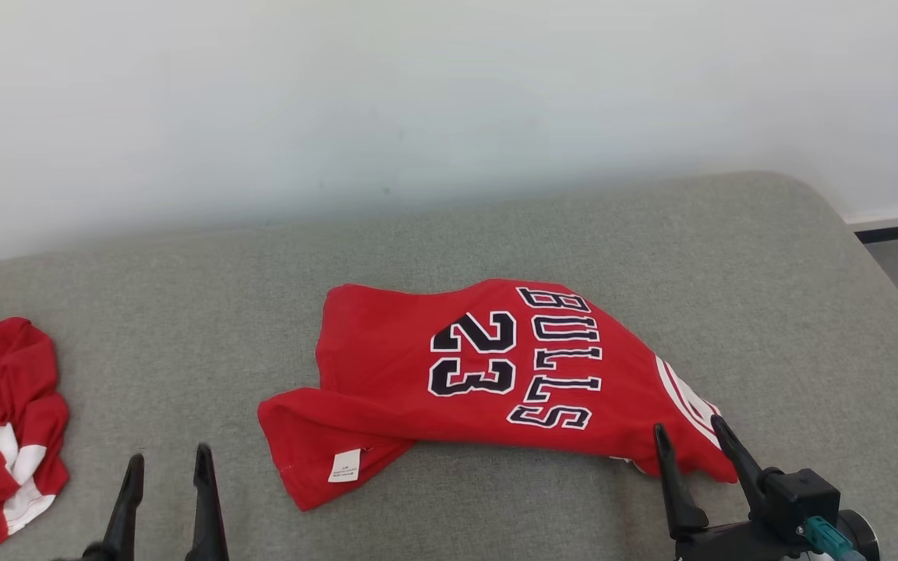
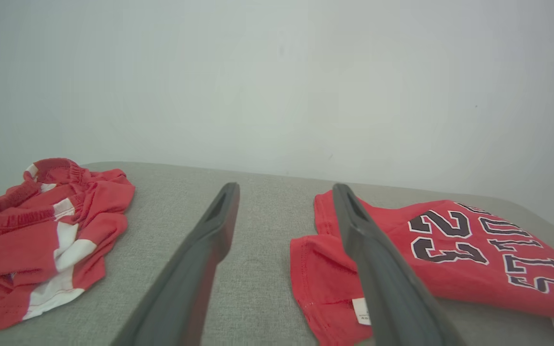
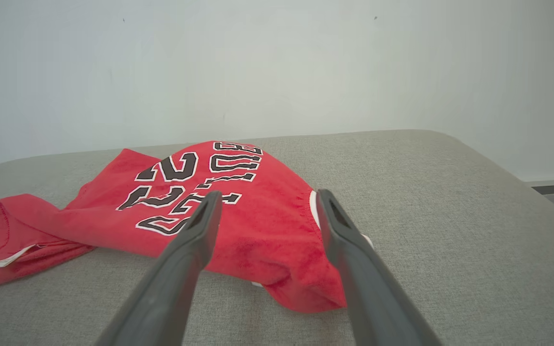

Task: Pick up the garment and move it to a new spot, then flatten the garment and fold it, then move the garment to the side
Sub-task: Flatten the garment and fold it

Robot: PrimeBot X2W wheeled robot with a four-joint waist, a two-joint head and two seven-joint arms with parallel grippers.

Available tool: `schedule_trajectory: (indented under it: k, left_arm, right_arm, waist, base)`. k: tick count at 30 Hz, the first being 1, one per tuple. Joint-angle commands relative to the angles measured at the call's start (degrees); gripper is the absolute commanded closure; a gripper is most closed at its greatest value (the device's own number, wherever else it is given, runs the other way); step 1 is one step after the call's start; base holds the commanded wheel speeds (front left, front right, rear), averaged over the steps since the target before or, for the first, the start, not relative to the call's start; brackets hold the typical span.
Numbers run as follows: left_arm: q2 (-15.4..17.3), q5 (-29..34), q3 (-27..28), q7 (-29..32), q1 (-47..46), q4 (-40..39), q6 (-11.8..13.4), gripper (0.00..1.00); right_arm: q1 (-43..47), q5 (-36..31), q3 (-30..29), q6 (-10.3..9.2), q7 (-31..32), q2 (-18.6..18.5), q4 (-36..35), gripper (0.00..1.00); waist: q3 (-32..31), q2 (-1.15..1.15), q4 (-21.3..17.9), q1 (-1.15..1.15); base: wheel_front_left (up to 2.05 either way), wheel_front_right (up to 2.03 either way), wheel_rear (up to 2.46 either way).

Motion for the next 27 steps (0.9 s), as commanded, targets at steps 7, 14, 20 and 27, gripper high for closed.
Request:
schedule_trajectory:
  k: [7, 14, 20, 27]
  left_arm:
    - [-1.5, 2.1, 2.0, 0.0, 5.9, -2.6, -0.8, 0.00]
    - [-1.8, 2.4, 2.0, 0.0, 6.2, -2.6, -0.7, 0.00]
    - [-1.9, 1.8, 1.6, 0.0, 5.6, -1.5, -0.7, 0.00]
    - [-1.9, 1.0, 0.2, 0.0, 5.2, -1.3, 0.0, 0.00]
  right_arm:
    - [1.4, -0.5, 0.1, -0.15, 0.3, -0.2, 0.5, 0.00]
    - [1.6, -0.1, -0.2, -0.15, 0.1, -0.1, 0.8, 0.00]
    - [0.4, -0.7, -0.8, -0.15, 2.2, -1.1, 1.3, 0.00]
    - [-1.6, -2.6, -3.1, -0.15, 8.6, -3.9, 5.2, 0.00]
  waist:
    - [-1.3, 0.00, 1.0, 0.01]
    - [-1.1, 0.00, 1.5, 0.01]
    - [-0.9, 0.00, 1.6, 0.01]
    - [0.0, 0.00, 1.9, 0.01]
  base:
    - [0.00, 0.00, 0.00]
    - [0.00, 0.00, 0.00]
    - [0.00, 0.00, 0.00]
    - [0.00, 0.00, 0.00]
